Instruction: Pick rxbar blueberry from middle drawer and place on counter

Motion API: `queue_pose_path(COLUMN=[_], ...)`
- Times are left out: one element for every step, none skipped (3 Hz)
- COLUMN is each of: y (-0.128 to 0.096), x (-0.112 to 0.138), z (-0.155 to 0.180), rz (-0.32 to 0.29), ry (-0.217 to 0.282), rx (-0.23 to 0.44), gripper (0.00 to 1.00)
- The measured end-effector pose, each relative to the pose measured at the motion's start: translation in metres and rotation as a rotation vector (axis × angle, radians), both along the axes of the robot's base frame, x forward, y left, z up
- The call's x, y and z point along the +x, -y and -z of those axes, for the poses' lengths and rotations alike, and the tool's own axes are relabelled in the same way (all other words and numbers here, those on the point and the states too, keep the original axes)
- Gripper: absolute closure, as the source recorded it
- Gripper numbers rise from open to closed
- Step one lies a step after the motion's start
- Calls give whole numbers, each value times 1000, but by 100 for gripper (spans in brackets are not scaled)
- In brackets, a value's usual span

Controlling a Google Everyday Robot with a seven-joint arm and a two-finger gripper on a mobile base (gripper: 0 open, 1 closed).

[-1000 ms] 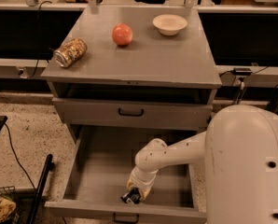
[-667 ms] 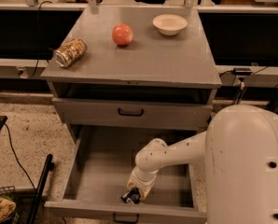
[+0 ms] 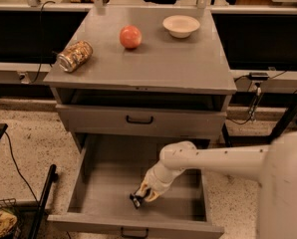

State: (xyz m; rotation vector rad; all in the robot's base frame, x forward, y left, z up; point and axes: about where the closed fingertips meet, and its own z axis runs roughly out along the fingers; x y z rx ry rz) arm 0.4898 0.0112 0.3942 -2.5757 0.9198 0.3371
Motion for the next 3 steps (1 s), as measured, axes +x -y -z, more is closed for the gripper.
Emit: queue_pose_path(y=[16,36,65], x=[15,20,19], z=[-57,-114,-188], rz=[25,32,42], ry=[70,173,295], rx=[133,212,297], gripper=[100,100,100])
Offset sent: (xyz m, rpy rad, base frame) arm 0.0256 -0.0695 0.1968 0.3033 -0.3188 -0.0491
